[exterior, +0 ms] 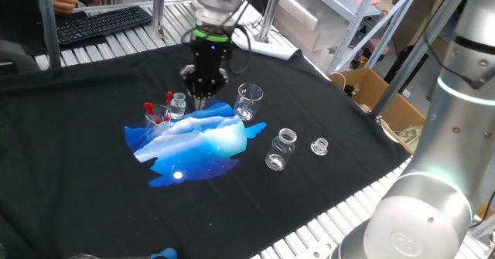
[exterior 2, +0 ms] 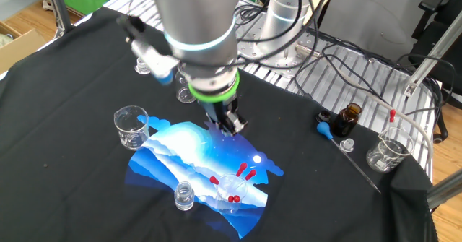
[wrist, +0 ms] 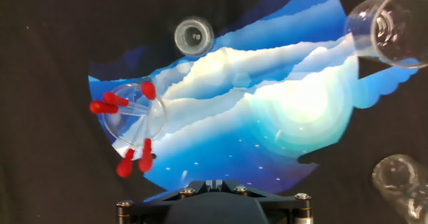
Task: Transfer liquid using a dropper
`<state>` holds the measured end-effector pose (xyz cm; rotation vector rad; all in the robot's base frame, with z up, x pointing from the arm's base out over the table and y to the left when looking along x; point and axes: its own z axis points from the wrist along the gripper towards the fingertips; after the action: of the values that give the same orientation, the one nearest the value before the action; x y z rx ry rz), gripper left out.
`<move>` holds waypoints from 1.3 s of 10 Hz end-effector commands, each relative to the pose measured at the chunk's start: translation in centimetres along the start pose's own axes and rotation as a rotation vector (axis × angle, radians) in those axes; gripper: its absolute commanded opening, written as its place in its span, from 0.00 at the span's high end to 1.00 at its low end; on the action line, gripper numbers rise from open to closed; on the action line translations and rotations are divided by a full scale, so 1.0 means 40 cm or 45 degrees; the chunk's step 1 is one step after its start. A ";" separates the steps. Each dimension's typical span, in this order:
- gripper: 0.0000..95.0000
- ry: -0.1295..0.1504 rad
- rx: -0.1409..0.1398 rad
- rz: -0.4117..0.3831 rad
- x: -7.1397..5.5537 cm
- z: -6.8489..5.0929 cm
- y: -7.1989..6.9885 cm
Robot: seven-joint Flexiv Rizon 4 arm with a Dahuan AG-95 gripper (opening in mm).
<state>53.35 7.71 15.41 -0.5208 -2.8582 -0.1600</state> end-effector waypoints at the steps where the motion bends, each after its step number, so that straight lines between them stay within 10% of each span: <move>1: 1.00 0.014 0.003 0.008 -0.023 0.006 0.014; 13: 1.00 0.096 0.034 0.084 -0.093 0.005 0.091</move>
<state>58.22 10.01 14.57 -0.5915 -2.7626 -0.1274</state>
